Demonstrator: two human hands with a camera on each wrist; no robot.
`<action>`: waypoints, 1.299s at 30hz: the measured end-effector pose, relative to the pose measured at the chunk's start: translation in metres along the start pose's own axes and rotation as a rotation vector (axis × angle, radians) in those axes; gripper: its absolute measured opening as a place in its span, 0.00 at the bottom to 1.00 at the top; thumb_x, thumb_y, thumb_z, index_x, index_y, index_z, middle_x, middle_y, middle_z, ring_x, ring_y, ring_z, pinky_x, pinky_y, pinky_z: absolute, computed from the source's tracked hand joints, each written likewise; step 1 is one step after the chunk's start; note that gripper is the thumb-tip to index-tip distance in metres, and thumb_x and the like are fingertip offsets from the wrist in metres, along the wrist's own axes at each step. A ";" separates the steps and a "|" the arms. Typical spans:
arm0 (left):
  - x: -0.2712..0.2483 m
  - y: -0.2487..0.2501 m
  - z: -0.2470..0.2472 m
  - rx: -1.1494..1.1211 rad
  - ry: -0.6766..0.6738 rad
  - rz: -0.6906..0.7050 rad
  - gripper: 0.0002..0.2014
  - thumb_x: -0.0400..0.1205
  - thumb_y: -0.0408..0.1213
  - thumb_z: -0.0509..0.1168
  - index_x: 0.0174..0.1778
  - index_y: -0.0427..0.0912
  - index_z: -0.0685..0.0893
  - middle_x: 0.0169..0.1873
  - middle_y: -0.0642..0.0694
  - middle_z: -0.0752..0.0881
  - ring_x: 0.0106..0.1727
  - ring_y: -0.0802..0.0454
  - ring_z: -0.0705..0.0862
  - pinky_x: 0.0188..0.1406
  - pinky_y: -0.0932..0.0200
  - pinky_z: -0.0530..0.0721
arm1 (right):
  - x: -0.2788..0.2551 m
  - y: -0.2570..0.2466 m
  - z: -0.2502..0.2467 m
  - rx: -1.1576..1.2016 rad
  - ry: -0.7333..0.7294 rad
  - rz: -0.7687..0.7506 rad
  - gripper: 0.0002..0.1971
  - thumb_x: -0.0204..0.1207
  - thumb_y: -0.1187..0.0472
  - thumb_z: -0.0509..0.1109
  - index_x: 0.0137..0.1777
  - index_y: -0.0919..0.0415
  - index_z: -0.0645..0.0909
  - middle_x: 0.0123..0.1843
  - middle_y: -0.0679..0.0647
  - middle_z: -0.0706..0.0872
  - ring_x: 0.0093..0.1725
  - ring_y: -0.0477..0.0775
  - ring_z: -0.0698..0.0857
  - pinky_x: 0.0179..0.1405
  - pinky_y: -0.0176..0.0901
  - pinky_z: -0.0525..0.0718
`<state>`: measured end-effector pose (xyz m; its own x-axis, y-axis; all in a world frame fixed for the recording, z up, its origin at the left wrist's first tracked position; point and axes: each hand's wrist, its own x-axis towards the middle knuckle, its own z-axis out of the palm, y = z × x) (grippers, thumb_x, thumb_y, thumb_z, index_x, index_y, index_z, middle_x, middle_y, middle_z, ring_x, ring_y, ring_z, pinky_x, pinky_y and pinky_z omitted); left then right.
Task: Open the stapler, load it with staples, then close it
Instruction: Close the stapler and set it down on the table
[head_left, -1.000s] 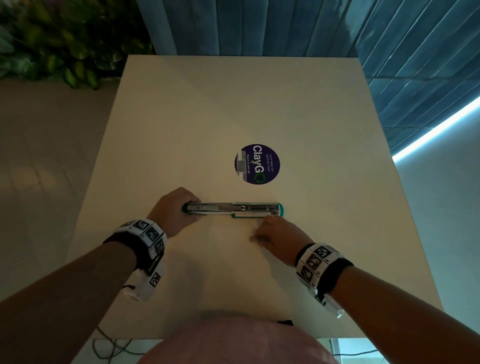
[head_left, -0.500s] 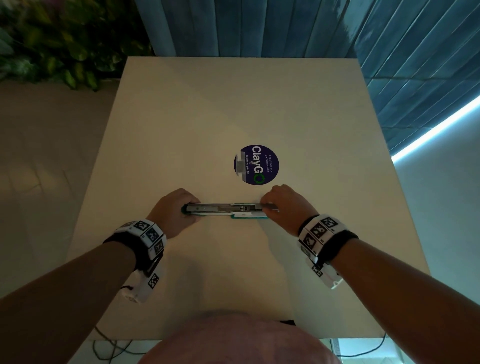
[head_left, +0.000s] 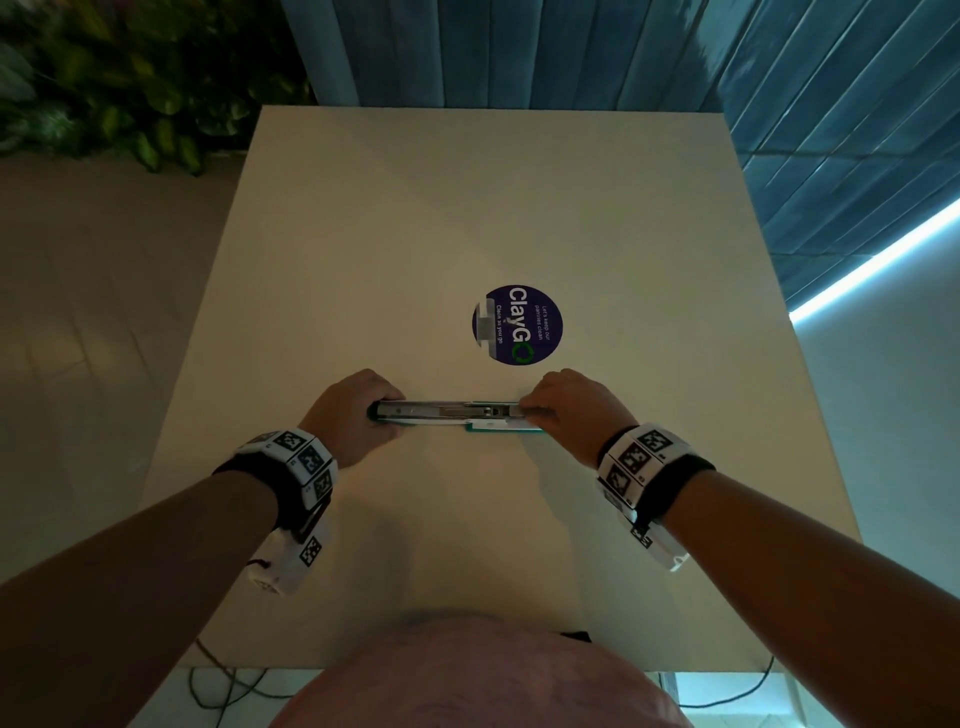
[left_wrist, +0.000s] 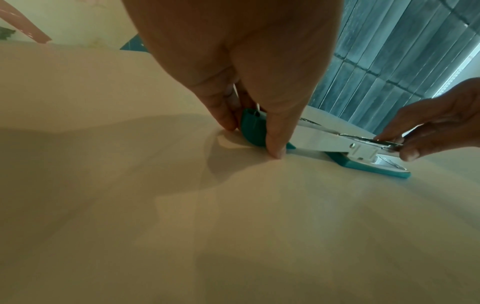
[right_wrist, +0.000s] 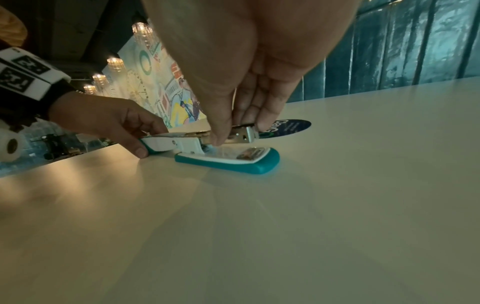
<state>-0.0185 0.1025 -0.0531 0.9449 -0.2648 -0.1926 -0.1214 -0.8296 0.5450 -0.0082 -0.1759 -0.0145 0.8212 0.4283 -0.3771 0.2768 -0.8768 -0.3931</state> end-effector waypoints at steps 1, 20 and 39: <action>-0.001 0.000 0.000 0.000 0.000 0.000 0.13 0.69 0.37 0.75 0.48 0.40 0.84 0.44 0.41 0.84 0.41 0.44 0.81 0.40 0.58 0.74 | -0.001 0.002 0.002 0.020 -0.014 0.004 0.13 0.79 0.60 0.60 0.60 0.57 0.81 0.54 0.60 0.84 0.57 0.59 0.78 0.59 0.55 0.79; 0.004 0.055 -0.035 -0.334 0.022 0.045 0.17 0.67 0.33 0.77 0.48 0.49 0.83 0.46 0.50 0.87 0.49 0.56 0.84 0.50 0.69 0.81 | -0.004 0.023 0.022 0.232 0.069 0.162 0.18 0.67 0.63 0.72 0.58 0.62 0.77 0.57 0.61 0.77 0.56 0.61 0.77 0.58 0.54 0.81; 0.037 0.098 0.031 0.084 -0.135 0.338 0.07 0.77 0.35 0.65 0.49 0.42 0.85 0.50 0.44 0.84 0.49 0.44 0.80 0.45 0.48 0.81 | -0.009 0.031 0.029 0.275 0.170 0.155 0.17 0.68 0.64 0.72 0.58 0.61 0.76 0.55 0.60 0.80 0.52 0.59 0.80 0.53 0.48 0.80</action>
<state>-0.0045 -0.0039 -0.0321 0.7993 -0.5883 -0.1222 -0.4493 -0.7201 0.5287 -0.0216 -0.2003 -0.0480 0.9206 0.2319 -0.3142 0.0166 -0.8270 -0.5619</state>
